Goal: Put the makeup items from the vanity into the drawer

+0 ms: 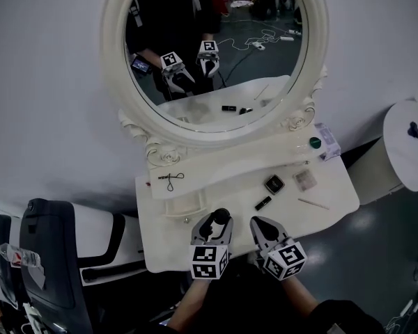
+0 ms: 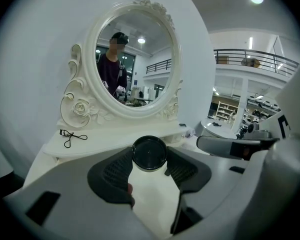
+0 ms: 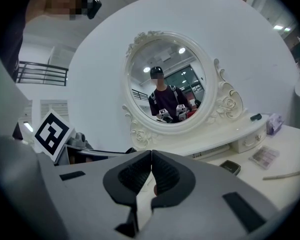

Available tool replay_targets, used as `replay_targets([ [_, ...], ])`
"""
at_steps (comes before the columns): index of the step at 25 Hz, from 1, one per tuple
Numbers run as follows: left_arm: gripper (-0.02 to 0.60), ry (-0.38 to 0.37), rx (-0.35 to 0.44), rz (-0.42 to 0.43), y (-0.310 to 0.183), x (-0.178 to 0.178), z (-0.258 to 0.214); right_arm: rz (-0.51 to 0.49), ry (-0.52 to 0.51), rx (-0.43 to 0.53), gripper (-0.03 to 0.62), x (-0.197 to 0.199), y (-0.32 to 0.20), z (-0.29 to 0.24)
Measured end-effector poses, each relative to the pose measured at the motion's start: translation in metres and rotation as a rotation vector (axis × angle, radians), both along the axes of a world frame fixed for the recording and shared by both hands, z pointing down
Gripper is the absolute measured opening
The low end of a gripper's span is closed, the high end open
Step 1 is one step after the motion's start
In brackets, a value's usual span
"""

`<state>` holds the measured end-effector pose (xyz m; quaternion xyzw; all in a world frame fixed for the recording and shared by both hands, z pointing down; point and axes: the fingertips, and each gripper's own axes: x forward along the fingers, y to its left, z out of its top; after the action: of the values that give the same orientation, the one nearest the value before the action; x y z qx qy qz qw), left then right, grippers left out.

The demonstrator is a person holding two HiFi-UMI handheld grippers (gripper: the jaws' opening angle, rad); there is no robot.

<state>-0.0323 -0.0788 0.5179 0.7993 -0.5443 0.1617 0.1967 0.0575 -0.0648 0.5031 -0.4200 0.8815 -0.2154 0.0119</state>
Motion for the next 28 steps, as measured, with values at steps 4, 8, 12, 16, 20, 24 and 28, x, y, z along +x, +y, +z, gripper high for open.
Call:
replay_targets([
  [4,0.224,0.017,0.027,-0.023,0.002,-0.003,-0.007,-0.02,0.004,0.007,0.023,-0.003,0.002,-0.002],
  [8,0.224,0.016,0.048,-0.05,0.002,-0.008,-0.012,-0.042,0.006,0.017,0.023,-0.005,0.0,-0.003],
  [12,0.224,0.013,0.054,-0.09,0.003,-0.013,-0.013,-0.077,0.005,0.028,0.023,-0.009,-0.005,-0.004],
  [16,0.224,0.005,0.053,-0.144,0.005,-0.022,-0.013,-0.128,0.007,0.037,0.023,-0.016,-0.01,-0.005],
  [20,0.224,-0.005,0.051,-0.206,0.011,-0.034,-0.012,-0.183,0.008,0.041,0.023,-0.026,-0.013,-0.003],
  [24,0.224,-0.013,0.04,-0.269,0.017,-0.054,-0.01,-0.228,0.001,0.036,0.023,-0.044,-0.017,-0.003],
  [28,0.224,-0.018,0.025,-0.319,0.022,-0.077,-0.007,-0.274,0.001,0.027,0.023,-0.07,-0.018,0.001],
])
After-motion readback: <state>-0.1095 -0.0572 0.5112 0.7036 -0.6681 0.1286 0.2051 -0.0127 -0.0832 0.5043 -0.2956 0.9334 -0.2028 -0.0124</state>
